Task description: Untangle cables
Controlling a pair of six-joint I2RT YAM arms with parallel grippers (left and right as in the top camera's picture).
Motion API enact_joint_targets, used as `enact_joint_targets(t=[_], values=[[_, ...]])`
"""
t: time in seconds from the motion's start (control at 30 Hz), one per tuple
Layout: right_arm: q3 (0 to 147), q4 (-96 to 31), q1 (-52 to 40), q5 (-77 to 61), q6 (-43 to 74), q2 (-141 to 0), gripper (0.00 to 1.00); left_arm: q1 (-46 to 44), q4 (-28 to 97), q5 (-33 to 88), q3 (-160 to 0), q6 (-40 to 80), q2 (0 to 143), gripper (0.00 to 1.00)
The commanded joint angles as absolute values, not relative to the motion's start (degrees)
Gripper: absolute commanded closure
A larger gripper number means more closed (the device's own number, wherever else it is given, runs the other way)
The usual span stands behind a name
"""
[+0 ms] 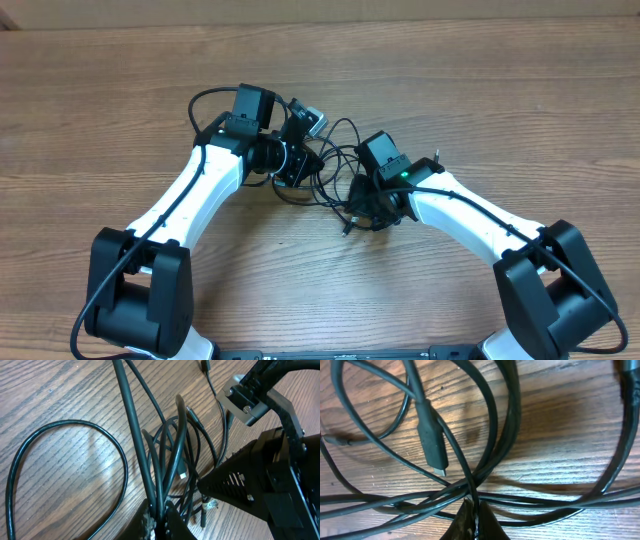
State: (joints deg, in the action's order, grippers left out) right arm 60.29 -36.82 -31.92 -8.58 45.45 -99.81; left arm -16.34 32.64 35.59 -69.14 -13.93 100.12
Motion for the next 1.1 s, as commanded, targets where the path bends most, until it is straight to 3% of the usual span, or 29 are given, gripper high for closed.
enact_joint_targets(t=[0.0, 0.2, 0.57, 0.77, 0.83, 1.0, 1.07], values=[[63.0, -36.6, -30.2, -14.6, 36.6, -97.6, 0.96, -16.1, 32.5, 36.9, -70.4, -15.0, 99.0, 0.92], [66.2, -34.5, -26.7, -20.9, 36.2, -95.7, 0.96, -16.2, 32.3, 36.9, -70.4, -15.0, 99.0, 0.92], [65.9, -29.7, -26.7, -12.5, 39.2, -98.5, 0.96, -16.2, 32.3, 36.9, -70.4, -15.0, 99.0, 0.92], [65.8, -32.7, -26.7, -16.4, 39.4, -100.9, 0.96, -16.2, 32.3, 36.9, -70.4, -15.0, 99.0, 0.92], [65.8, -35.3, -26.7, -18.5, 39.4, -100.9, 0.92, -16.2, 32.3, 36.9, -70.4, -15.0, 99.0, 0.92], [65.8, -42.5, -26.7, -19.6, 39.4, -100.9, 0.64, -16.2, 32.3, 36.9, -70.4, -15.0, 99.0, 0.92], [65.8, -44.8, -26.7, -19.6, 39.4, -100.9, 0.62, -16.2, 32.3, 36.9, -70.4, -15.0, 99.0, 0.92]])
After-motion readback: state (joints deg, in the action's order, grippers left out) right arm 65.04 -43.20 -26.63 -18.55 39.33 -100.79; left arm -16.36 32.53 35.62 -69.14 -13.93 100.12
